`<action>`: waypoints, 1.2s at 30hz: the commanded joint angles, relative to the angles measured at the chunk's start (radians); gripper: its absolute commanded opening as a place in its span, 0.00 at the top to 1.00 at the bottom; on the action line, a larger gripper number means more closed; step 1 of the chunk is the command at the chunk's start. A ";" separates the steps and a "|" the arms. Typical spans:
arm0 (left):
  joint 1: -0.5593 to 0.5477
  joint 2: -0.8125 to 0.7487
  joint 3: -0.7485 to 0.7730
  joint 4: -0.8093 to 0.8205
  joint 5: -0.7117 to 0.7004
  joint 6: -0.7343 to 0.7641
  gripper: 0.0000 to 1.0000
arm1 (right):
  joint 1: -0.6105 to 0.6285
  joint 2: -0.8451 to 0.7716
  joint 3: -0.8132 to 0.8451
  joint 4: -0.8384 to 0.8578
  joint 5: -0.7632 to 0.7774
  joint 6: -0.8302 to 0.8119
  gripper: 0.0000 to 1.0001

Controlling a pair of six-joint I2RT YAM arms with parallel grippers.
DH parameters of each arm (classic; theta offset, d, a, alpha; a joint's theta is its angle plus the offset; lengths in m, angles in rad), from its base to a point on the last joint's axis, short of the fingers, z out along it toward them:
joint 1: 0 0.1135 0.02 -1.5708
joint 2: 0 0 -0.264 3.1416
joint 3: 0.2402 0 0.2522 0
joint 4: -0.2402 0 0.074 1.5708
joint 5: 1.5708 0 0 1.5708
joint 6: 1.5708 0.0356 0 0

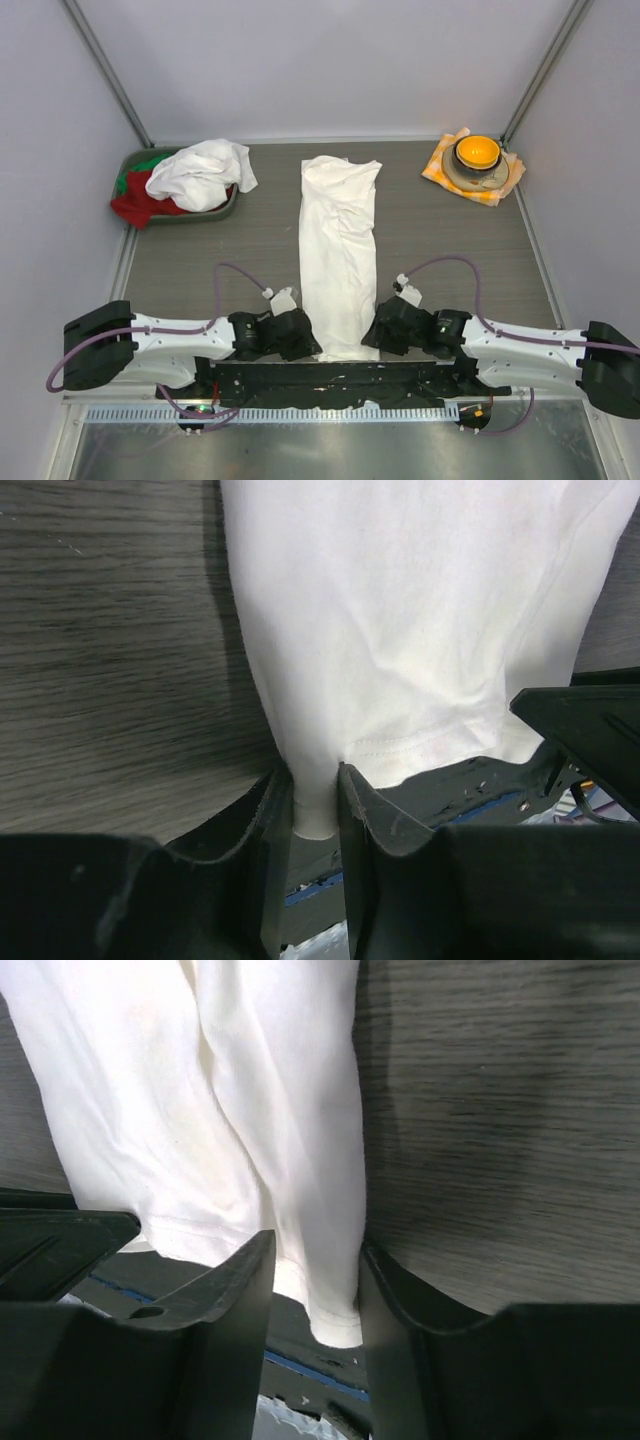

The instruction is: Fold and stack the t-shirts

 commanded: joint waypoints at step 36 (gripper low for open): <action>0.450 0.045 0.398 -0.259 0.112 0.447 1.00 | -0.289 0.218 0.379 -0.043 0.212 -0.355 0.99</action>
